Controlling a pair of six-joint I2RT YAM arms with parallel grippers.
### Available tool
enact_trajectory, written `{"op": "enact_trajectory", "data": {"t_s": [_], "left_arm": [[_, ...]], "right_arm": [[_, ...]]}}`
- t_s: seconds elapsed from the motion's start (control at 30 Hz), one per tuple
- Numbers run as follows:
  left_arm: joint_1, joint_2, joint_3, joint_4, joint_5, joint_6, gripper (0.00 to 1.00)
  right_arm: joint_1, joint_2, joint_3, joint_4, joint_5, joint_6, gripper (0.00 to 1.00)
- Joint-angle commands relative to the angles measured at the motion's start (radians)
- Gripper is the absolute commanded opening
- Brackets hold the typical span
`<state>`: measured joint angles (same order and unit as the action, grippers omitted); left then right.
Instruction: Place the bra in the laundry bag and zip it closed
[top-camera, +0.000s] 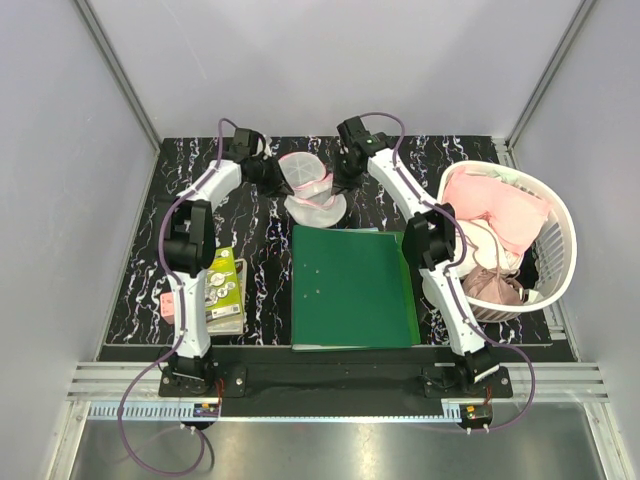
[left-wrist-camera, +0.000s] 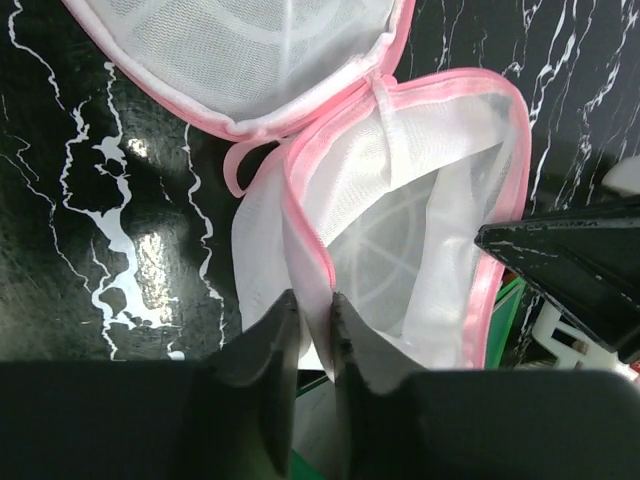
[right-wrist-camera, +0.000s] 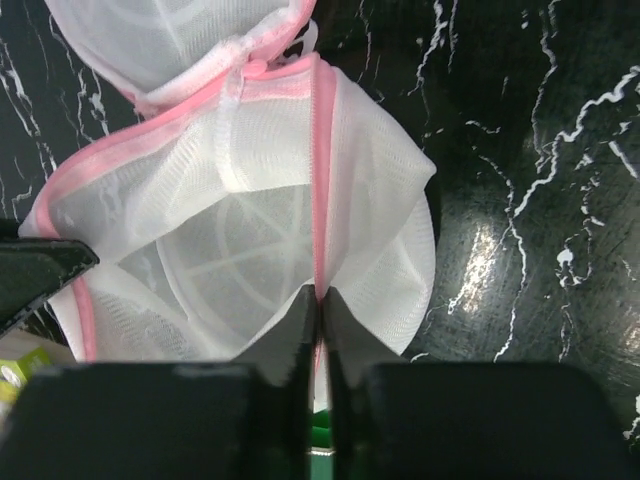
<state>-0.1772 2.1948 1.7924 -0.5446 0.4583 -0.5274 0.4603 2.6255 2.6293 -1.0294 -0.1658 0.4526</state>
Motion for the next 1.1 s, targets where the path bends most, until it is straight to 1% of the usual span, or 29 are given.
{"op": "enact_trajectory", "data": {"t_s": [0.0,0.1,0.17,0.2,0.23,0.3,0.33,0.4,0.43,0.53,0.6,0.63,0.7,0.77,0.9,1.07], "left_arm": [[-0.004,-0.07,0.088,0.017,-0.02,0.007,0.07],[-0.013,-0.131,0.145,0.026,-0.055,-0.002,0.0],[-0.025,-0.177,0.145,0.044,-0.128,0.004,0.0],[-0.039,-0.237,0.115,0.087,-0.179,0.004,0.0],[-0.045,-0.265,0.092,0.109,-0.214,0.0,0.0],[-0.056,-0.353,0.017,0.19,-0.28,-0.042,0.0],[-0.057,-0.383,-0.063,0.21,-0.361,-0.055,0.0],[-0.062,-0.441,-0.132,0.267,-0.441,-0.08,0.0],[-0.061,-0.445,-0.174,0.285,-0.437,-0.083,0.0],[-0.053,-0.4,-0.159,0.27,-0.373,-0.091,0.0],[-0.05,-0.383,-0.168,0.262,-0.348,-0.108,0.0],[-0.05,-0.377,-0.18,0.267,-0.348,-0.111,0.0],[-0.047,-0.379,-0.224,0.297,-0.359,-0.112,0.0],[-0.025,-0.382,-0.269,0.345,-0.356,-0.123,0.0],[0.03,-0.374,-0.278,0.36,-0.328,-0.135,0.0],[0.077,-0.423,-0.294,0.362,-0.36,-0.102,0.0]], "right_arm": [[0.009,-0.062,0.064,-0.001,0.101,-0.02,0.01],[0.011,-0.122,0.139,-0.015,0.141,-0.058,0.0],[0.011,-0.159,0.149,-0.017,0.16,-0.071,0.0],[0.009,-0.197,0.143,-0.017,0.16,-0.075,0.0],[0.009,-0.215,0.135,-0.015,0.188,-0.077,0.0],[0.009,-0.258,0.111,-0.017,0.196,-0.069,0.0],[0.009,-0.271,0.101,-0.02,0.212,-0.069,0.0],[0.009,-0.304,0.062,-0.02,0.239,-0.063,0.0],[0.011,-0.311,0.048,-0.014,0.244,-0.068,0.0],[0.009,-0.279,0.055,-0.012,0.192,-0.071,0.0],[0.009,-0.243,0.076,-0.008,0.169,-0.055,0.04],[0.011,-0.23,0.084,-0.005,0.152,-0.051,0.09],[0.011,-0.193,0.103,-0.003,0.131,-0.042,0.11],[0.012,-0.174,0.112,-0.003,0.112,-0.028,0.11],[0.028,-0.137,0.121,0.028,0.077,-0.005,0.11],[0.072,-0.108,0.129,0.074,0.055,0.02,0.11]]}}
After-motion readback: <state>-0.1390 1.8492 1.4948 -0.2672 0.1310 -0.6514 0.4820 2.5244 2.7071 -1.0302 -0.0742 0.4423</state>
